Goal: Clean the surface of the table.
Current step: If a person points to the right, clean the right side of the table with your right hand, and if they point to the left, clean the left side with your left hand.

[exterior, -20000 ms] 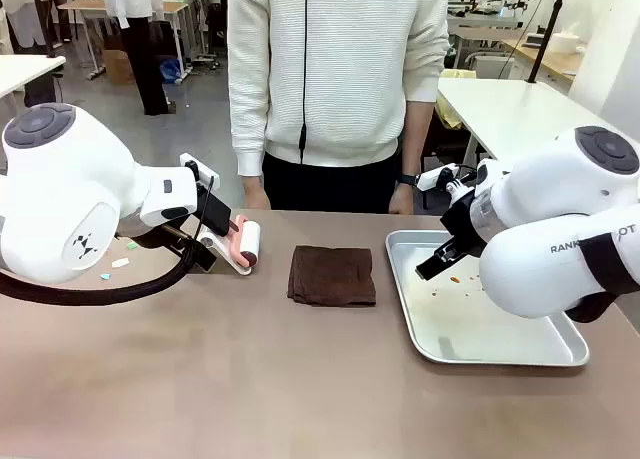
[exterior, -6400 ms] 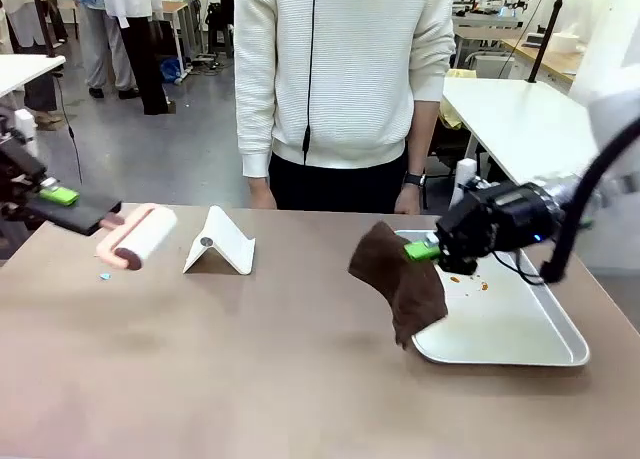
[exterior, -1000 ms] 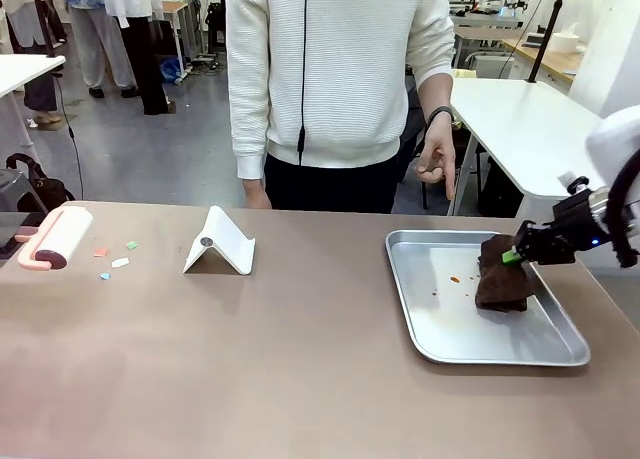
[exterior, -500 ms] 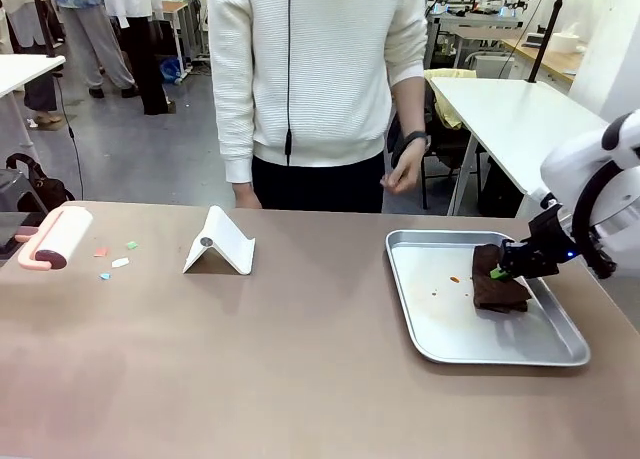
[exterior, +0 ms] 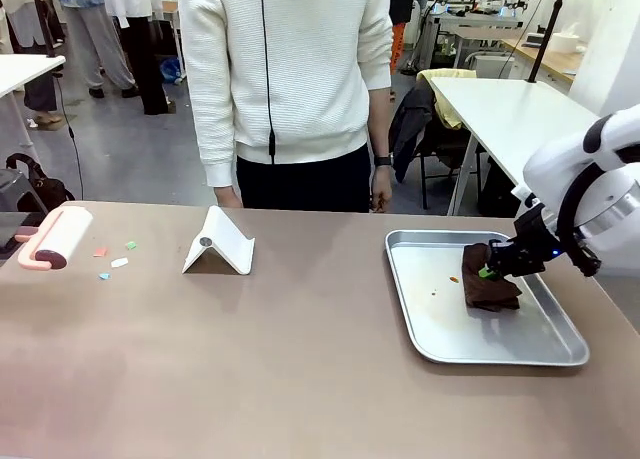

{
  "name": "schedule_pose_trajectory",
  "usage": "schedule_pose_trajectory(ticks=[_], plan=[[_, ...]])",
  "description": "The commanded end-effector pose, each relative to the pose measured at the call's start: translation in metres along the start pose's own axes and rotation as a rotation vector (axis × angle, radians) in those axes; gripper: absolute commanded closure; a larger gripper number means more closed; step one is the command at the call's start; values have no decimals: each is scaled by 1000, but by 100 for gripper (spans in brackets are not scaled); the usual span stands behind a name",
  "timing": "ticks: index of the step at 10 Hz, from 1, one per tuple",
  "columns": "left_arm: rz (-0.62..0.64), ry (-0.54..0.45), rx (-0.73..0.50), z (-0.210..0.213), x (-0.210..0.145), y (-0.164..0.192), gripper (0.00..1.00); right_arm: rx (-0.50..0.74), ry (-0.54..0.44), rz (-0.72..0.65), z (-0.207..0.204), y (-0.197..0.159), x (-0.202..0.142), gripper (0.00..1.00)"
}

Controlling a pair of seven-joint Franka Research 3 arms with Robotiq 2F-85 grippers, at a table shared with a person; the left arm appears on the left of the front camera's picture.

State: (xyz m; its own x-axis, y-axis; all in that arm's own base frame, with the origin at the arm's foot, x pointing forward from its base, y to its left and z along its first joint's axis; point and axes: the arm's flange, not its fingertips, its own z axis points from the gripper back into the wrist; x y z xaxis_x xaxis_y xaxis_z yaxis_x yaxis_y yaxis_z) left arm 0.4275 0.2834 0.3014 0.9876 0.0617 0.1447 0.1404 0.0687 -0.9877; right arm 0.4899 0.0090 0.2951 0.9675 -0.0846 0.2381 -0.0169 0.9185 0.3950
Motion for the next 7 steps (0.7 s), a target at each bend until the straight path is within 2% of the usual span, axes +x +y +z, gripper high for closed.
schedule_pose_trajectory(ticks=[1, 4, 7], plan=[[-18, 2, 1, -4, -6, -4, 100, 27, 70, 47, -23, 23, -8, 91], [-18, 2, 1, -4, -6, -4, 100, 106, 162, 178, -33, 64, -23, 91], [-18, 2, 1, -4, -6, -4, 100, 86, 231, 324, -46, 93, -44, 91]])
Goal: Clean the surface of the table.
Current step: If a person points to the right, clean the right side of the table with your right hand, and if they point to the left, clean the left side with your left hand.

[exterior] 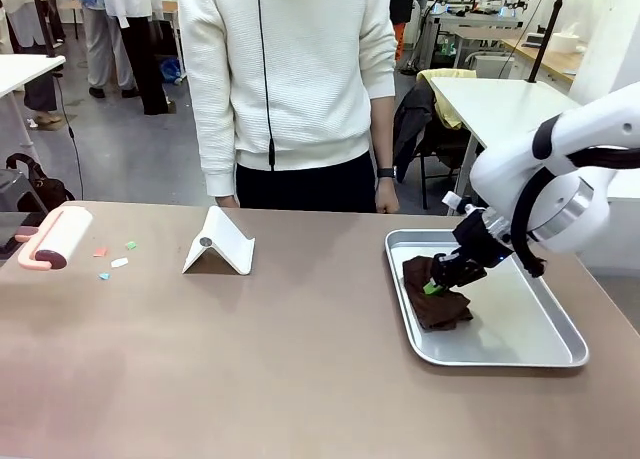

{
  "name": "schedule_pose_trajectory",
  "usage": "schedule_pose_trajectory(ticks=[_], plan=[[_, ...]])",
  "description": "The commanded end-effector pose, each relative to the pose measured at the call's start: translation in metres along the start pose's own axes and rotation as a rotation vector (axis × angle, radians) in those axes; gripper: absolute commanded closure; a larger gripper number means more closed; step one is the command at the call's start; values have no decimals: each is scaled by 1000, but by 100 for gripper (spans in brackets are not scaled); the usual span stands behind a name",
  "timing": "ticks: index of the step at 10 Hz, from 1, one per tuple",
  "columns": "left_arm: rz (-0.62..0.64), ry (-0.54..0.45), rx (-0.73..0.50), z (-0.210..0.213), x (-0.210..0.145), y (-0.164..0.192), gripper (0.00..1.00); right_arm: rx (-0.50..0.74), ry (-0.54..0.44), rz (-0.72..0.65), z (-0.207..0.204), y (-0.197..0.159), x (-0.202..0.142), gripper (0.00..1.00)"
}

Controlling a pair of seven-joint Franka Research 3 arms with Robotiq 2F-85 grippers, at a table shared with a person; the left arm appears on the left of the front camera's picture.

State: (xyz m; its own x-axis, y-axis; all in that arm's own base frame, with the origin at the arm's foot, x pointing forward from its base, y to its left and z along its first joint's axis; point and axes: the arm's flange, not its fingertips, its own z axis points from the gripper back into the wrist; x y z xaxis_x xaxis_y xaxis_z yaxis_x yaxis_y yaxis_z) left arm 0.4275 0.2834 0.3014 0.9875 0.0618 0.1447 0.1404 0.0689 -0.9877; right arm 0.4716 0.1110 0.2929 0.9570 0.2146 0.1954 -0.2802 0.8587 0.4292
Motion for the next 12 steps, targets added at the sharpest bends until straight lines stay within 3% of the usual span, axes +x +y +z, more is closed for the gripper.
schedule_pose_trajectory(ticks=[1, 5, 12], plan=[[-18, 2, 1, -4, -6, -4, 100, -30, 116, 123, -14, 6, -19, 91], [-18, 2, 1, -4, -6, -4, 100, -96, 202, 210, -2, -12, -25, 91], [-18, 2, 1, -4, -6, -4, 100, -81, -79, -170, 27, -80, -9, 91]])
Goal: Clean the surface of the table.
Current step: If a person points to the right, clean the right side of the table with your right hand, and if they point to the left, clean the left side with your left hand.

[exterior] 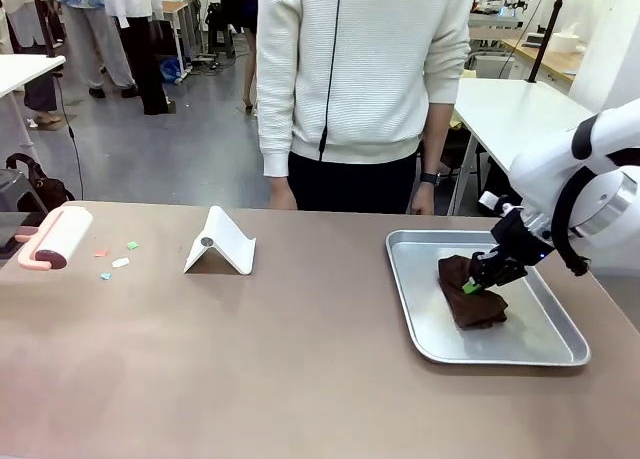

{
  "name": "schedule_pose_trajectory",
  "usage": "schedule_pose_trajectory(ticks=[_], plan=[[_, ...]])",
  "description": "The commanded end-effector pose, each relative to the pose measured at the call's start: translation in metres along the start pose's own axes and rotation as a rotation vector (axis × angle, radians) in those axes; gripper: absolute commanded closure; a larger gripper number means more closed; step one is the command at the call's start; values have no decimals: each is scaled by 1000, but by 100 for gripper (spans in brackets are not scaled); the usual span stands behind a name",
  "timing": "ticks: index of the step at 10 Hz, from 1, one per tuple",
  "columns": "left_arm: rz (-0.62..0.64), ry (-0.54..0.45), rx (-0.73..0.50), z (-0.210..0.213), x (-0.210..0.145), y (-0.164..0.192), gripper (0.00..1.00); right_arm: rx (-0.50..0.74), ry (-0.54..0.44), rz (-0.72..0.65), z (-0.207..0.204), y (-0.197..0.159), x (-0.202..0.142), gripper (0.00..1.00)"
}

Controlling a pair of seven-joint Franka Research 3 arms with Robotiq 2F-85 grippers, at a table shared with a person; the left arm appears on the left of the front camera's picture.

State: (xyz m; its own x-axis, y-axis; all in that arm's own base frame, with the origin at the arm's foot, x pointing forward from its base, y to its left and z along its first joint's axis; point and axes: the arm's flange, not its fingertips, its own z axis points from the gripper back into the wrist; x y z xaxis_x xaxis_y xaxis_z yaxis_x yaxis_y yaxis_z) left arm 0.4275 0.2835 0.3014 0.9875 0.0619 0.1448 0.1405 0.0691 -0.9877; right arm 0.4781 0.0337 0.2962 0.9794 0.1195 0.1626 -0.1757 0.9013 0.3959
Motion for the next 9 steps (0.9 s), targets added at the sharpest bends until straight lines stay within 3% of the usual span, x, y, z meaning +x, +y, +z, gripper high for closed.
schedule_pose_trajectory(ticks=[1, 2, 6, 9], plan=[[-17, 2, 1, -4, -6, -4, 100, 10, -105, -130, -9, -21, 4, 91], [-17, 2, 1, -4, -6, -4, 100, 61, -132, -199, -5, -30, 5, 91], [-17, 2, 1, -4, -6, -4, 100, 331, -72, -374, 1, -42, 8, 91], [-17, 2, 1, -4, -6, -4, 100, 389, -38, -373, 3, -41, 8, 91]])
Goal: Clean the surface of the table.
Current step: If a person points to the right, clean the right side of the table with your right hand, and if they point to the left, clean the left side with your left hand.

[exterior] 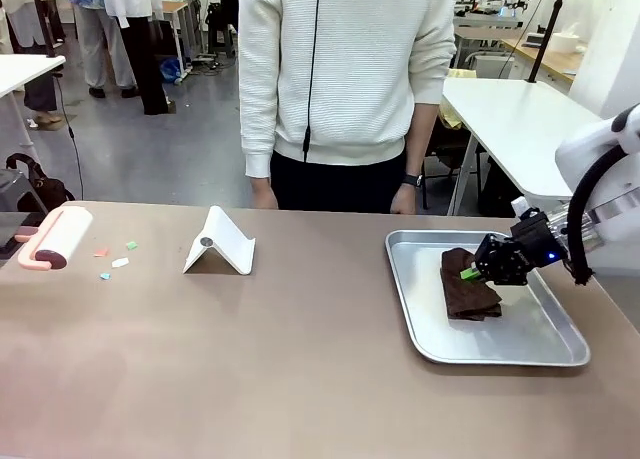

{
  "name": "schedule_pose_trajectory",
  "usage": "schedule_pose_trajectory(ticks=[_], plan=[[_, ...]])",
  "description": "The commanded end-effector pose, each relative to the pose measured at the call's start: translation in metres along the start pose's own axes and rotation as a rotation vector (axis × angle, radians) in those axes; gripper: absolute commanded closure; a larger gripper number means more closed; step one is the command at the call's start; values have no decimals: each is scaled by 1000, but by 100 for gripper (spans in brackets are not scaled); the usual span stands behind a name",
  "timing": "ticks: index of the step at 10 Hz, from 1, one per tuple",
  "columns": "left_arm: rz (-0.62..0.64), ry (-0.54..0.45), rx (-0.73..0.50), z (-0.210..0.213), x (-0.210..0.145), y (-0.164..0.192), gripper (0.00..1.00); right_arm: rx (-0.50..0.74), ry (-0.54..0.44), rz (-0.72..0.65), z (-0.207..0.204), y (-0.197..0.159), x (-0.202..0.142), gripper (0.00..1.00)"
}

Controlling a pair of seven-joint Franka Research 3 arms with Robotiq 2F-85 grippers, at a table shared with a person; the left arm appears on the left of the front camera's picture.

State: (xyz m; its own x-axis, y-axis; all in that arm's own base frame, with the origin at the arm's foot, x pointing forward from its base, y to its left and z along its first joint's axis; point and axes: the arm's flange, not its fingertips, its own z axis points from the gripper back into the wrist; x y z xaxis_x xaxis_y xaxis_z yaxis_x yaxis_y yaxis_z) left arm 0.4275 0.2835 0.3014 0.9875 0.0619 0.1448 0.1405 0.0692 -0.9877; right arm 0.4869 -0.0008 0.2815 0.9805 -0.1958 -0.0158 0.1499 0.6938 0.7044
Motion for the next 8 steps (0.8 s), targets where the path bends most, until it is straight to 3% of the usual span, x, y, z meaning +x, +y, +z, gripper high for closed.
schedule_pose_trajectory(ticks=[1, 4, 7, 8], plan=[[-17, 2, 0, -4, -6, -4, 100, 149, 33, -38, 9, 3, 6, 91], [-17, 2, 0, -4, -6, -4, 100, 429, 141, -101, 38, 8, 6, 91], [-17, 2, 0, -4, -6, -4, 100, 640, 349, -43, 89, 26, 0, 91], [-17, 2, 0, -4, -6, -4, 100, 709, 352, -55, 110, 33, -5, 91]])
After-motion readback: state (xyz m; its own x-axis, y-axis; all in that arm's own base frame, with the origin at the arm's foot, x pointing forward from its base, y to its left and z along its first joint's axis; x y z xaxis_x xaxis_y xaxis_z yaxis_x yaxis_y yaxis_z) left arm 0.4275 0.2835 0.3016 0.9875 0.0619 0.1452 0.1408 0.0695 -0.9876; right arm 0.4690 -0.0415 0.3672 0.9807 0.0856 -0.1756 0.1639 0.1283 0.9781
